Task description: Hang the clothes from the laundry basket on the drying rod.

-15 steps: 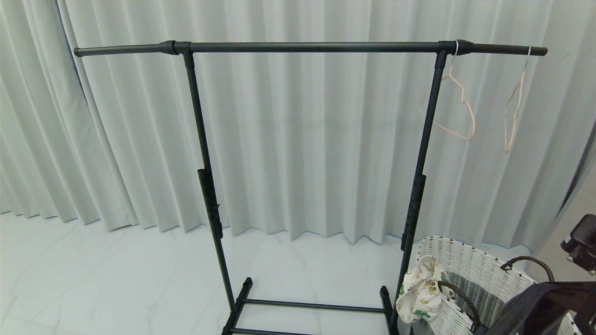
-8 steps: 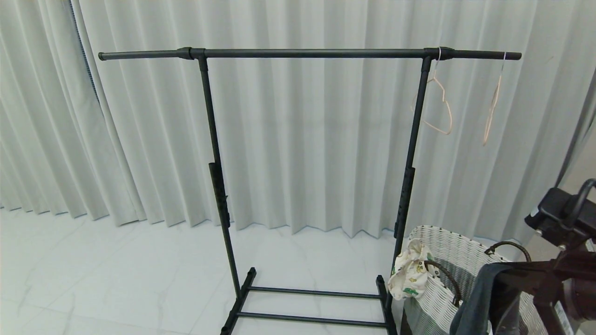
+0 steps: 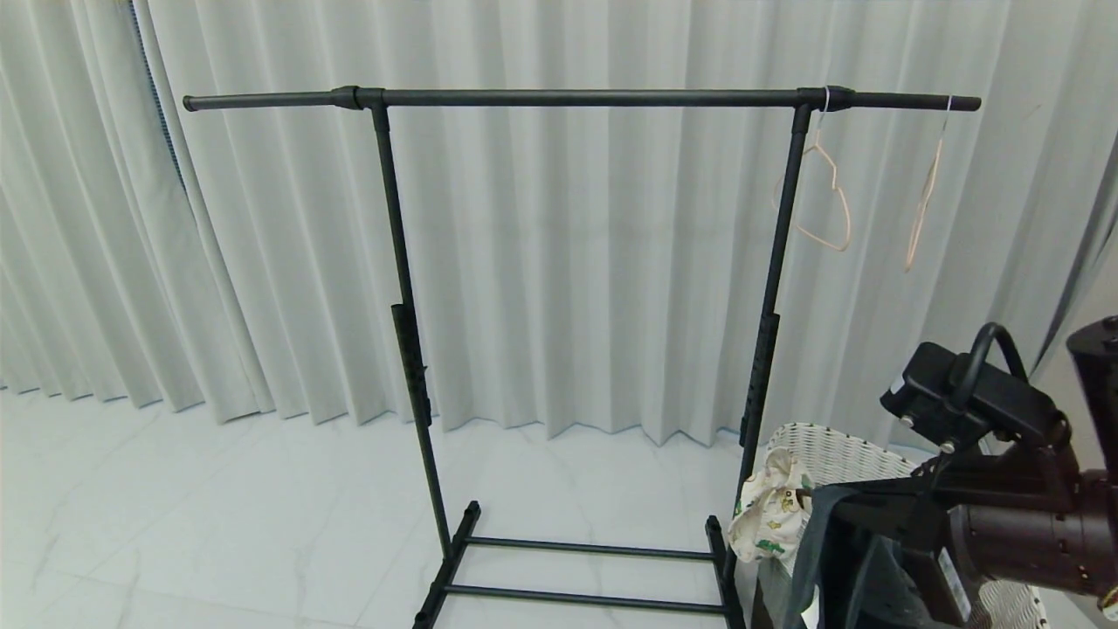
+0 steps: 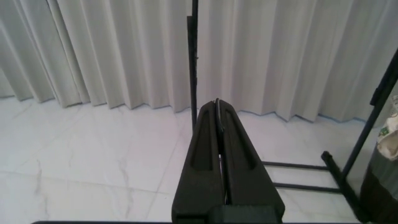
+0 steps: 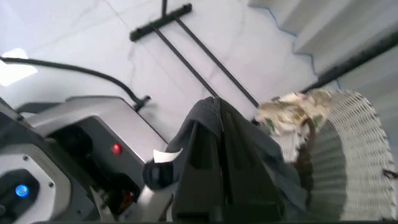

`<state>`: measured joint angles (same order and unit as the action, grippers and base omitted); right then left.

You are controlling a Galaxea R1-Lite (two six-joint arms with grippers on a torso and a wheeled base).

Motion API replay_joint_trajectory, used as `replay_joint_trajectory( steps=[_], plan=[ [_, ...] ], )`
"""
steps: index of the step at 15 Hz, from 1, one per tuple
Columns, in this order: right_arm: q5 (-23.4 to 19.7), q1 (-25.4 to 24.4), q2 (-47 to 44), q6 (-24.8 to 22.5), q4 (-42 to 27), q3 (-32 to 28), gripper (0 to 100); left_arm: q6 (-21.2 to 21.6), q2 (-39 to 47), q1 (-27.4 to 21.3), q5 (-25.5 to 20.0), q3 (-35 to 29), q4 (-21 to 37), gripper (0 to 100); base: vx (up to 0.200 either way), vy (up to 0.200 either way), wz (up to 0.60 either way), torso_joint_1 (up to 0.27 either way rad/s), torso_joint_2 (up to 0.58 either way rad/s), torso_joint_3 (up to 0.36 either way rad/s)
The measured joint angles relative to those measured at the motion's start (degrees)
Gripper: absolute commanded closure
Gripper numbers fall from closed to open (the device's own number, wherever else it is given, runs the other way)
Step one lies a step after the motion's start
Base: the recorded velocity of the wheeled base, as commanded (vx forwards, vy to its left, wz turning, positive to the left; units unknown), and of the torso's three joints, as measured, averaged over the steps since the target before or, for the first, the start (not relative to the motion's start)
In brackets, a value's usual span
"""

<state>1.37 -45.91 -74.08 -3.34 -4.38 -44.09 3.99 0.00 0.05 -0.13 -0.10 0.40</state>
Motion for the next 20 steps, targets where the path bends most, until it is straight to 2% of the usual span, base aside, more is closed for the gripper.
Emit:
replay_joint_trajectory(
  steps=[2, 5, 8, 10, 11, 14, 16, 20],
  plan=[
    [-2.5, -0.8, -1.9, 2.7, 3.8, -0.3, 100, 1.7, 0.0, 0.0, -1.9, 0.0, -0.3, 100, 0.0, 0.0, 0.0, 0.0, 0.0, 0.0],
    [-3.0, -1.1, -3.8, 3.4, 5.0, -1.8, 100, 0.9, 0.2, -0.1, -2.6, -0.8, -1.5, 100, 0.0, 0.0, 0.0, 0.0, 0.0, 0.0],
    [-3.3, -1.0, -4.6, 5.1, 5.1, -3.9, 100, -3.7, 6.6, -2.2, -3.3, -9.9, -5.7, 100, 0.0, 0.0, 0.0, 0.0, 0.0, 0.0],
    [-3.5, -0.6, -4.9, 5.1, 5.2, -4.9, 100, -3.6, 17.4, -4.8, -7.5, -19.1, -7.7, 100, 0.0, 0.0, 0.0, 0.0, 0.0, 0.0],
    [-3.5, -0.4, -4.9, 5.1, 5.3, -5.6, 100, -2.3, 23.4, -7.2, -9.4, -22.9, -8.9, 100, 0.0, 0.0, 0.0, 0.0, 0.0, 0.0],
    [-3.5, -0.3, -4.8, 5.1, 5.4, -6.8, 100, 0.6, 42.1, -22.3, -12.3, -30.2, -16.4, 100, 0.0, 0.0, 0.0, 0.0, 0.0, 0.0],
    [-3.5, -0.2, -4.5, 5.0, 6.9, -6.9, 100, 1.5, 55.3, -30.8, -12.4, -33.1, -22.3, 100, 0.0, 0.0, 0.0, 0.0, 0.0, 0.0],
    [-3.3, -0.1, -4.2, 5.3, 8.8, -7.1, 100, 2.3, 79.1, -42.8, -9.7, -36.3, -30.9, 100, 0.0, 0.0, 0.0, 0.0, 0.0, 0.0]
  ],
)
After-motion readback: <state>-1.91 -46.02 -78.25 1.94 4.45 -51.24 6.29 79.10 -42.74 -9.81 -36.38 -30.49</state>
